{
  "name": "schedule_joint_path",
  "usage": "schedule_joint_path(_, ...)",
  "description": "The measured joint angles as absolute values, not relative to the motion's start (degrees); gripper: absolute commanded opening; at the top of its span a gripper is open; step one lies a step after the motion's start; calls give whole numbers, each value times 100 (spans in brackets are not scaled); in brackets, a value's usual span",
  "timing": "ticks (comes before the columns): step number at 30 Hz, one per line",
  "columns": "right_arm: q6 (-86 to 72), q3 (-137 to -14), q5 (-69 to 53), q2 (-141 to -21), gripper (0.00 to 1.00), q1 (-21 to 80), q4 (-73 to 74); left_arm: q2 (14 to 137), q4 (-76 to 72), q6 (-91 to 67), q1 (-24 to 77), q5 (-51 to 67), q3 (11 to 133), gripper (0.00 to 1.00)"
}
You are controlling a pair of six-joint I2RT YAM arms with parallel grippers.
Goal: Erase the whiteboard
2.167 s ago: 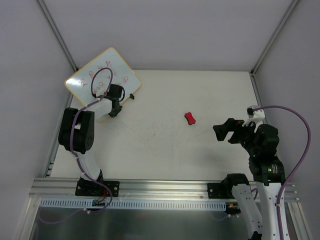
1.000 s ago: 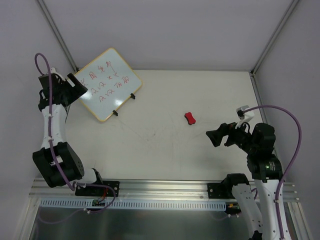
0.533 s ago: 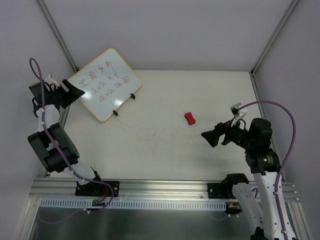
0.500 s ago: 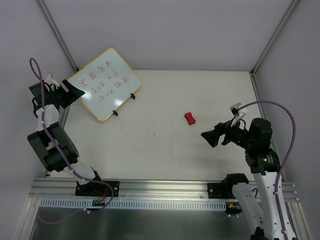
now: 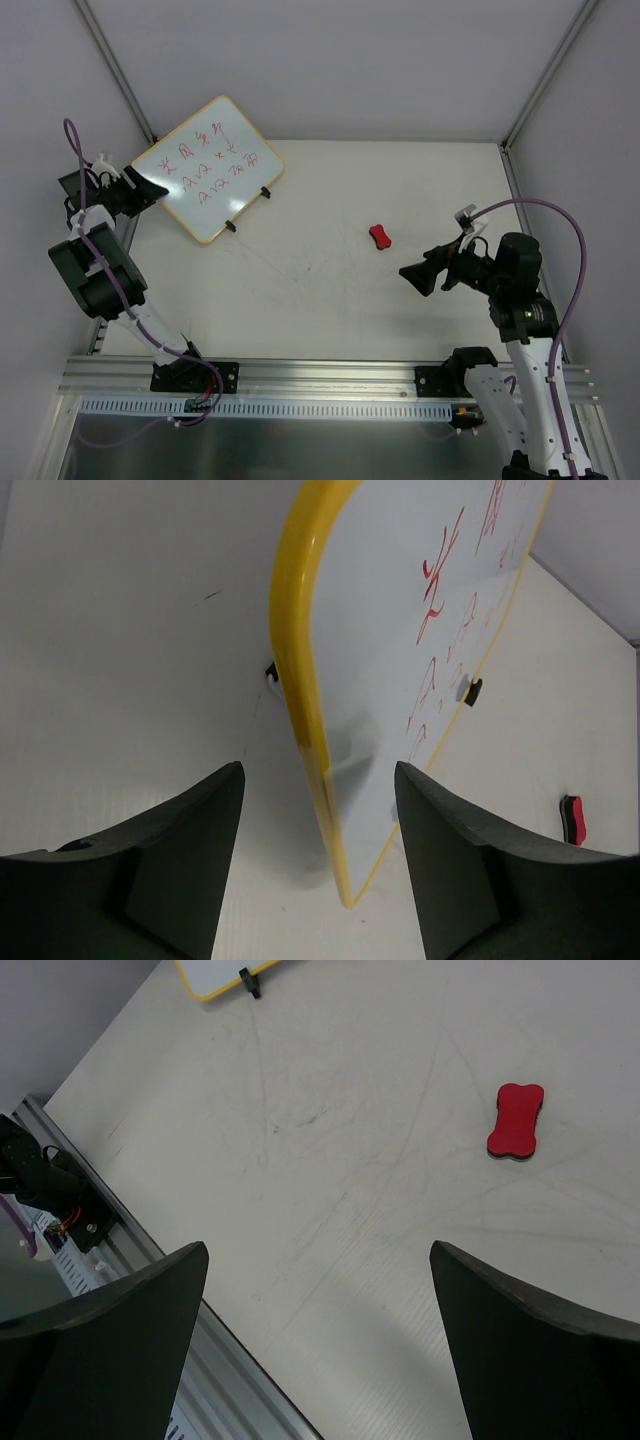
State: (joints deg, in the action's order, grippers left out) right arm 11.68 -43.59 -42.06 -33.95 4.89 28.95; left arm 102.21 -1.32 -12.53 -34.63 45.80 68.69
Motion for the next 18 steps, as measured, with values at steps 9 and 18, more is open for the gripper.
schedule_joint_path(9, 1168, -4359, -4368, -3551, 99, 493, 2893, 10726, -172, -1125, -3463, 5286, 7244, 53)
schedule_joint_path(18, 1168, -4381, -4466, -3760, 99, 493, 2891, 11118, -270, -1122, -3463, 5719, 7581, 43)
